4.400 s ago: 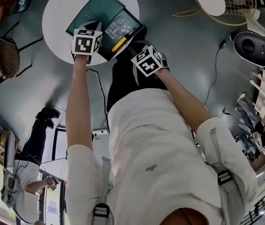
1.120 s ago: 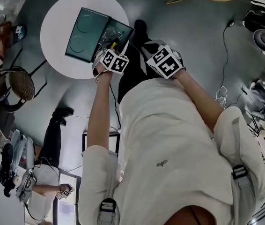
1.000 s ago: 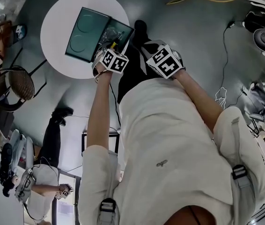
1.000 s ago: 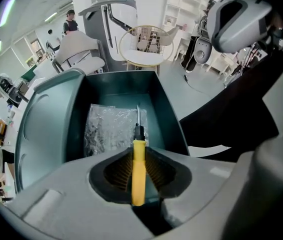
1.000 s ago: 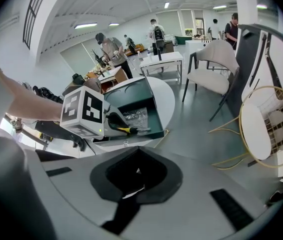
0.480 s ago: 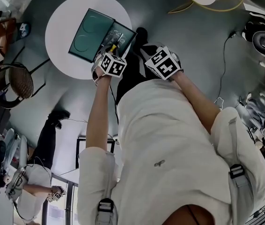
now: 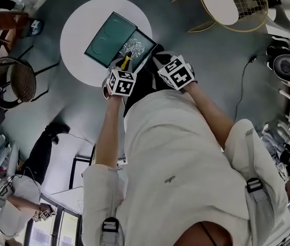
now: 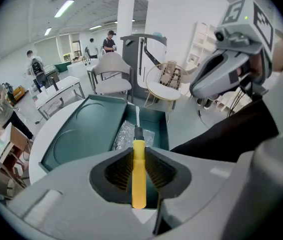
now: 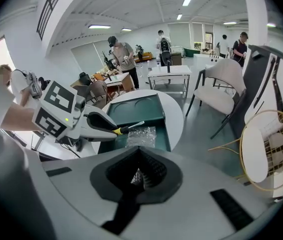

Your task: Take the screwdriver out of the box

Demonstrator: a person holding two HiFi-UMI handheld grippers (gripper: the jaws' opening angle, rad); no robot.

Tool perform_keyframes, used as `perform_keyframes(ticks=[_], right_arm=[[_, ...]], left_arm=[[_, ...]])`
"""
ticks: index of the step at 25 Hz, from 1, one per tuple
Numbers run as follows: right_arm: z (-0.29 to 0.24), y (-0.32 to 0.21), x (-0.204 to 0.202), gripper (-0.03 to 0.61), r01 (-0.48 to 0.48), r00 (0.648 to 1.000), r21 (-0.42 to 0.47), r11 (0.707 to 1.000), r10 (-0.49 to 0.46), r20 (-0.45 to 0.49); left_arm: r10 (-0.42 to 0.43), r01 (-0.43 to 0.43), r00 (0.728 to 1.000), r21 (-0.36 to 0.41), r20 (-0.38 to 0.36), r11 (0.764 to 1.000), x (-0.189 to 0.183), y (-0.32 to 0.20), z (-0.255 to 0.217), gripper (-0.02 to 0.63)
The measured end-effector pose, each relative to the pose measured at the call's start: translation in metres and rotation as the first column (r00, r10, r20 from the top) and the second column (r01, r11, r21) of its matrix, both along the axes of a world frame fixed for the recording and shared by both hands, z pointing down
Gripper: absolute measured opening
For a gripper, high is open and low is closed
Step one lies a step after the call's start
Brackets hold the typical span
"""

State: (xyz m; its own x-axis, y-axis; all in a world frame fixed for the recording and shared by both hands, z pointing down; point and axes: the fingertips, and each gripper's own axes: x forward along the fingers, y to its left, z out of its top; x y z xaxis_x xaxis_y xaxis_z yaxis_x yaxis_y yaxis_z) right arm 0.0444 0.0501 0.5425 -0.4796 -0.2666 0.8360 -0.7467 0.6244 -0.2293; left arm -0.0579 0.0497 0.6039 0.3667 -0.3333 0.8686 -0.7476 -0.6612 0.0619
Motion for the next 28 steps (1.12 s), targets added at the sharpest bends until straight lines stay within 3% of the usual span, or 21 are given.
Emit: perform_keyframes(ticks=[6, 11, 16, 24, 28], right_arm=[[-0.009, 0.0, -0.02, 0.008, 0.044, 0.999, 0.04, 0.998, -0.044, 0.002], [-0.016, -0.001, -0.038, 0.008, 0.096, 0.995, 0.063, 0.993, -0.098, 0.018], [-0.023, -0.015, -0.047, 0.008, 0.155, 0.987, 0.073, 0.985, -0.158, 0.037], [-0.066, -0.035, -0.054, 0.008, 0.316, 0.93, 0.136, 0.939, -0.335, 0.153], [-0.1, -0.049, -0.047, 0.008, 0.344, 0.898, 0.189, 0.92, -0.381, 0.22]], left_arm=[[-0.174, 0.184, 0.974, 0.061, -0.145, 0.981, -0.025, 0.003, -0.038, 0.081], [-0.339, 0.381, 0.892, 0.095, -0.299, 0.92, -0.048, 0.006, -0.075, 0.08], [-0.446, 0.548, 0.781, 0.136, -0.438, 0.826, -0.067, 0.003, -0.119, 0.08], [-0.538, 0.767, 0.534, 0.107, -0.652, 0.633, -0.062, 0.008, -0.167, 0.08], [-0.544, 0.832, 0.453, 0.116, -0.707, 0.542, -0.049, 0.008, -0.198, 0.08]])
